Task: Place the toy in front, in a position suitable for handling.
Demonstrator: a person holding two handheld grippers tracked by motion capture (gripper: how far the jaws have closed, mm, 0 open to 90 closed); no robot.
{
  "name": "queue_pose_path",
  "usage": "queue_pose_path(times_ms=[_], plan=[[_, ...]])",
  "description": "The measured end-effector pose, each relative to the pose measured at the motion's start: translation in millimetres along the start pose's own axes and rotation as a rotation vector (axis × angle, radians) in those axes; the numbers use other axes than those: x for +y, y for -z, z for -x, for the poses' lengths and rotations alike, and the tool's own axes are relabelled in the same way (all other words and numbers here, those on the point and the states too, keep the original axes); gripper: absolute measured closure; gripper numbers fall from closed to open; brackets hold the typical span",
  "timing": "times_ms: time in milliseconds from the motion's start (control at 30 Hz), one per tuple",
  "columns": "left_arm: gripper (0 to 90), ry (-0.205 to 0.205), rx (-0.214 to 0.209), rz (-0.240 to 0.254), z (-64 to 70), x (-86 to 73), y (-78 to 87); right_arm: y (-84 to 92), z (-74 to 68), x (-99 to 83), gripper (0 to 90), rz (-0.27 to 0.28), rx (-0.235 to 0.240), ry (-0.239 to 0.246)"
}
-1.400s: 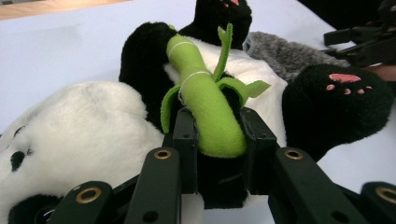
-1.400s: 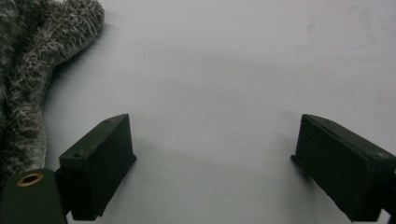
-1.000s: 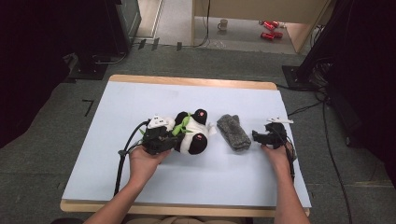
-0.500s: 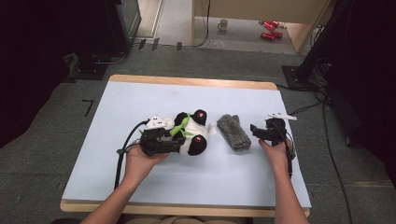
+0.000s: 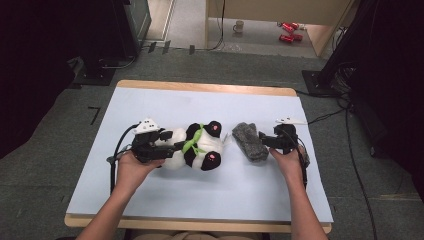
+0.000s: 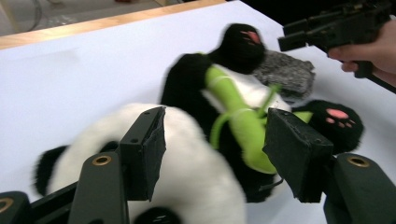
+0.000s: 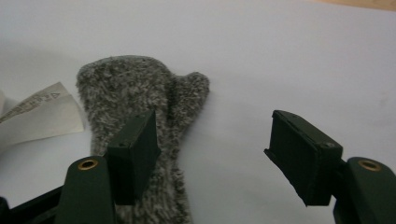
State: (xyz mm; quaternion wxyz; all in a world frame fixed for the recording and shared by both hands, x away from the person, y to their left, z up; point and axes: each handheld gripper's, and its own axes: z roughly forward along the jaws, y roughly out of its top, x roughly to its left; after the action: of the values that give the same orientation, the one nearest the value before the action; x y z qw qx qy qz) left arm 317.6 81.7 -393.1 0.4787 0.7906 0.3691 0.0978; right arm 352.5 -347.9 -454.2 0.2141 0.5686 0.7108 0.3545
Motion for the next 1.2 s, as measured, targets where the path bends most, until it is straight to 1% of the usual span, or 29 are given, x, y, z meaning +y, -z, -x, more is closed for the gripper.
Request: queue_pose_path(times_ms=[67, 167, 233, 267, 300, 367, 467, 500, 633, 733, 833, 900, 933, 1033, 1067, 1133, 1200], plan=[[38.3, 0.002, 0.016, 0.005, -5.5, -1.6, 4.6, -1.4, -3.3, 1.6, 32.5, -0.007, 0.012, 0.006], [38.0, 0.010, 0.026, 0.003, -12.1, -3.9, 9.5, -3.4, -7.2, 3.7, 32.5, -0.009, 0.023, 0.017], [37.3, 0.005, 0.034, 0.003, -15.2, -5.8, 11.6, -5.7, -8.7, 4.8, 32.5, -0.016, 0.032, 0.020], [36.8, 0.001, 0.039, 0.000, -16.6, -6.7, 12.6, -7.9, -9.6, 5.4, 32.5, -0.023, 0.045, 0.020], [36.8, -0.004, 0.041, -0.001, -17.9, -7.8, 13.3, -7.9, -9.6, 5.4, 32.5, -0.023, 0.045, 0.020], [36.3, -0.008, 0.049, -0.011, -20.2, -10.1, 14.2, -11.0, -11.5, 5.8, 33.0, -0.037, 0.062, 0.015], [36.0, -0.020, 0.057, -0.019, -22.5, -14.5, 13.9, -15.8, -14.4, 5.8, 34.4, -0.057, 0.077, 0.029], [35.9, -0.025, 0.057, -0.021, -23.4, -15.8, 13.7, -17.3, -15.3, 5.4, 34.6, -0.062, 0.079, 0.034], [35.7, -0.010, 0.045, -0.026, -28.4, -25.0, 12.5, -22.2, -16.2, 3.3, 35.4, -0.085, 0.090, 0.041], [35.6, 0.005, 0.048, -0.046, -32.8, -32.6, 11.1, -25.5, -15.6, 1.3, 36.2, -0.095, 0.100, 0.032], [35.2, 0.014, 0.046, -0.062, -36.2, -36.5, 9.9, -29.3, -15.5, -0.8, 37.5, -0.112, 0.112, 0.032], [34.5, 0.020, 0.038, -0.062, -37.3, -39.0, 8.9, -32.1, -16.3, -2.0, 38.4, -0.122, 0.112, 0.038], [34.4, 0.029, 0.028, -0.050, -37.3, -41.0, 8.1, -34.9, -17.7, -3.0, 39.5, -0.132, 0.113, 0.044], [34.3, 0.028, 0.027, -0.039, -37.8, -43.1, 7.2, -37.2, -19.0, -3.8, 41.6, -0.139, 0.114, 0.054], [33.8, 0.039, 0.018, -0.034, -39.4, -44.3, 7.2, -38.7, -20.1, -4.2, 45.1, -0.146, 0.120, 0.059], [33.6, 0.046, 0.013, -0.040, -40.0, -44.5, 7.9, -39.5, -20.5, -4.3, 45.9, -0.146, 0.124, 0.061], [33.6, 0.041, 0.014, -0.047, -39.1, -45.0, 8.7, -40.3, -21.2, -4.4, 48.3, -0.150, 0.128, 0.062]])
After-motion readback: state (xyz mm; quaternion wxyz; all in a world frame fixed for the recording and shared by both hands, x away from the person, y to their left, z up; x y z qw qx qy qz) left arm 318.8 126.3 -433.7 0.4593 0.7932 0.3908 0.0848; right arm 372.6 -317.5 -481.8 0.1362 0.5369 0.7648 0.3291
